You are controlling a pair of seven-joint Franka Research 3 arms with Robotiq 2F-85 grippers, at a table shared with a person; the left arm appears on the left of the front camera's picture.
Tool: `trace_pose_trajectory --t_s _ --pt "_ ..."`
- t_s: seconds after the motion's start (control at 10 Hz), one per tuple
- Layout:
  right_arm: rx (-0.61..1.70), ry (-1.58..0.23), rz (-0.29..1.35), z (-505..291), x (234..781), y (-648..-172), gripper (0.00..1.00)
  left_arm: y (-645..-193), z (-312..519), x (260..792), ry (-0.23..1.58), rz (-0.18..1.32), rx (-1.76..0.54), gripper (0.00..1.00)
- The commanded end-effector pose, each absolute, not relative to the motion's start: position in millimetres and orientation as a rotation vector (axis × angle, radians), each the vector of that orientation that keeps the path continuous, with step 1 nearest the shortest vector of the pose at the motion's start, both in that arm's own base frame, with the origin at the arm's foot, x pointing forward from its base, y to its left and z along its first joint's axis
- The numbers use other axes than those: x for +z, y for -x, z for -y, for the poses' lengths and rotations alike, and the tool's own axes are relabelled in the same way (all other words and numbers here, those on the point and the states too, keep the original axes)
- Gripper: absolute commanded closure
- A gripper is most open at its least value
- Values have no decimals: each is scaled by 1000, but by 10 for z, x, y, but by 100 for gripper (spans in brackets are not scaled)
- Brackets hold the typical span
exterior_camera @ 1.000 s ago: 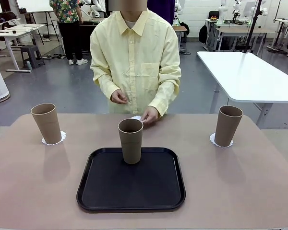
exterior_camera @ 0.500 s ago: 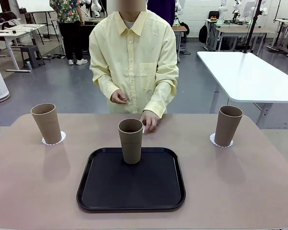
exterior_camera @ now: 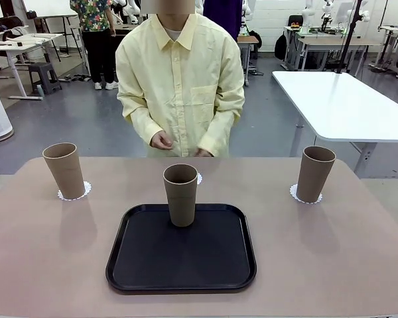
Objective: Place coasters on the table and set cups on them.
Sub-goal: Take one Reusable plastic cup from the Flat Tray and place it on a coaster set by the human.
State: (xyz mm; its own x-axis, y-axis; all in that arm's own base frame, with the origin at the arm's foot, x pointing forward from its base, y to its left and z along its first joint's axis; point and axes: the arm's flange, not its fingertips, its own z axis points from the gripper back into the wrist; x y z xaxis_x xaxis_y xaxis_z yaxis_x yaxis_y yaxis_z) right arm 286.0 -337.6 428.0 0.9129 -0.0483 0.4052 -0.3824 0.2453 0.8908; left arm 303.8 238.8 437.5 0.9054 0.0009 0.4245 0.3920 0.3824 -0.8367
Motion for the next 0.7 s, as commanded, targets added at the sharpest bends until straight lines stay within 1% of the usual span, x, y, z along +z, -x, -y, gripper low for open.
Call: trace_pose_trajectory --t_s 0.0,0.6 --pt "225 -1310 380 3393 4268 -2862 0 -3024 -2393 4395 1168 395 -259 0" --pt "225 -1310 380 3393 4268 -2862 0 -3024 -2393 4395 1168 395 -259 0"
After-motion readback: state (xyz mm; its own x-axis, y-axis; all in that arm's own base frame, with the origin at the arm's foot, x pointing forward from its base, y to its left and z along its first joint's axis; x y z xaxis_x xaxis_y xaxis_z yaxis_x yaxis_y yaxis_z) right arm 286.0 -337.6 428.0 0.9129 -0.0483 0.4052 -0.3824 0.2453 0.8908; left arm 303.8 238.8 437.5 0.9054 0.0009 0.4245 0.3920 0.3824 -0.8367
